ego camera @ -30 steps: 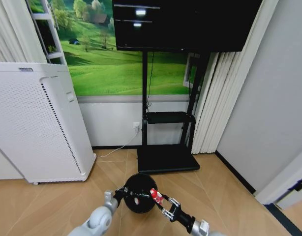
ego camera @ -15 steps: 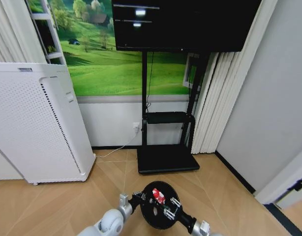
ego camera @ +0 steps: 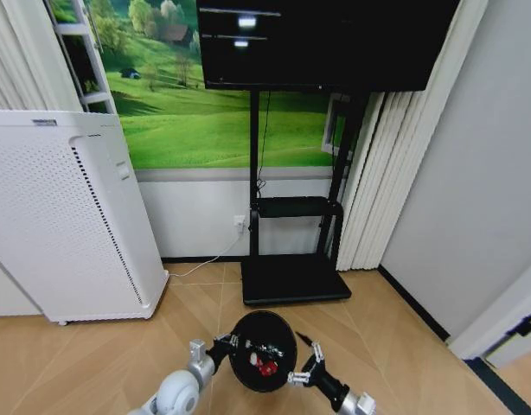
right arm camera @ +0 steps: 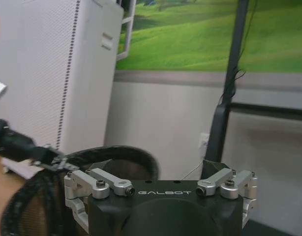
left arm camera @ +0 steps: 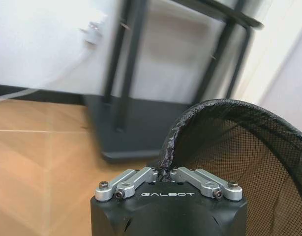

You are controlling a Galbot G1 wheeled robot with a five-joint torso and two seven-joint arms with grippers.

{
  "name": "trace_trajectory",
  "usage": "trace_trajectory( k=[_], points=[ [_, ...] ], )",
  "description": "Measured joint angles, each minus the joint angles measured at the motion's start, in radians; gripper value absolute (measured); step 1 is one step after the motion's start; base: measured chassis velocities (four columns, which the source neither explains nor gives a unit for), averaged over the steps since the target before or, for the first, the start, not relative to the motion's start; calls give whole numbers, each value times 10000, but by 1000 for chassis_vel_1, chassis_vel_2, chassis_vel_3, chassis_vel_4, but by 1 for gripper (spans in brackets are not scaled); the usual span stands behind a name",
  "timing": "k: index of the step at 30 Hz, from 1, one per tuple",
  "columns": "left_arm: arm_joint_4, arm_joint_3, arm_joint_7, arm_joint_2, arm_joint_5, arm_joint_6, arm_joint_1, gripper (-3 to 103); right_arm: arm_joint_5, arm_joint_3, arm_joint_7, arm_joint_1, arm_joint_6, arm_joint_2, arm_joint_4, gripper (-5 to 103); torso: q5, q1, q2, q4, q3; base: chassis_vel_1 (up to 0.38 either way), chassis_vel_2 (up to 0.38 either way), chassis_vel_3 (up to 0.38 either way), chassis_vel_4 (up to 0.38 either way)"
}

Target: Pick up the trash bin and place the garbage on the floor into it.

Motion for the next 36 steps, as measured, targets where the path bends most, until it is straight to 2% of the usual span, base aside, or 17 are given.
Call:
trace_trajectory(
  k=[1, 3, 4, 6, 7, 8, 9, 10, 12, 13, 15, 16, 18, 19, 24, 30, 36],
  points=[
    [0, 0, 0, 0, 0, 0, 0, 4, 0, 0, 0, 0, 0, 0, 0, 100, 0, 0, 0, 0, 0, 0, 0, 0, 0],
    [-868, -902, -776, 508, -608, 224, 661, 4, -356, 360, 1057, -440, 54, 76, 888, 100, 3, -1, 1, 0, -1, 0, 0, 0, 0],
    [-868, -902, -776, 508, -608, 224, 661, 4, -356, 360, 1057, -440, 54, 76, 888, 100, 3, -1, 1, 0, -1, 0, 0, 0, 0],
    [-1705, -2009, -1710, 958, -1311, 404, 1369, 4, -374, 756, 2425, -930, -67, 919, 1650, 100, 6, -1, 3, -4, -2, 0, 0, 0, 0],
    [-1705, -2009, -1710, 958, -1311, 404, 1369, 4, -374, 756, 2425, -930, -67, 919, 1650, 100, 6, -1, 3, -4, -2, 0, 0, 0, 0],
    [-2450, -3316, -2230, 867, -1977, 606, 2311, 4, -719, 925, 3592, -972, -220, 1392, 1671, 100, 0, 0, 2, -9, 0, 0, 0, 0, 0],
    [-2825, -4044, -2402, 735, -2070, 660, 2884, 4, -943, 1033, 3954, -950, -289, 1506, 1609, 100, 3, -2, 2, -3, -3, 0, 0, 0, 0],
    [-2825, -4044, -2402, 735, -2070, 660, 2884, 4, -943, 1033, 3954, -950, -289, 1506, 1609, 100, 3, -2, 2, -3, -3, 0, 0, 0, 0],
    [-3635, -6012, -2486, 162, -2136, 854, 4496, 4, -1189, 1269, 4684, -927, -603, 1661, 1471, 100, 1, -2, 2, -3, -2, 0, 0, 0, 0],
    [-3635, -6012, -2486, 162, -2136, 854, 4496, 4, -1189, 1269, 4684, -927, -603, 1661, 1471, 100, 1, -2, 2, -3, -2, 0, 0, 0, 0],
    [-4175, -7787, -2565, -500, -2299, 1061, 6089, 4, -1158, 1392, 4975, -827, -784, 1697, 1317, 100, 9, -3, 2, 1, -2, 0, 0, 0, 0],
    [-4175, -7787, -2565, -500, -2299, 1061, 6089, 4, -1158, 1392, 4975, -827, -784, 1697, 1317, 100, 9, -3, 2, 1, -2, 0, 0, 0, 0],
    [-4436, -9362, -2560, -1249, -2405, 1186, 7401, 4, -1018, 1444, 5094, -639, -1013, 1737, 1214, 100, 2, -3, 3, 2, -3, 0, 0, 0, 0],
    [-4436, -9362, -2560, -1249, -2405, 1186, 7401, 4, -1018, 1444, 5094, -639, -1013, 1737, 1214, 100, 2, -3, 3, 2, -3, 0, 0, 0, 0],
    [-4027, -11347, -2187, -2355, -2768, 1075, 9015, 4, -823, 1301, 5064, -509, -1241, 1816, 1091, 100, 6, -3, 2, 0, -1, 0, 0, 0, 0],
    [-3172, -12063, -1763, -2582, -2925, 709, 9754, 4, -767, 1271, 4839, -519, -1236, 1810, 1090, 100, 7, -3, 2, 2, -1, 0, 0, 0, 0],
    [-2226, -12039, -1512, -2682, -2817, 488, 9692, 4, -613, 1303, 4829, -497, -1135, 1679, 1025, 100, 6, -2, 2, -1, -1, 0, 0, 0, 0]
  ],
)
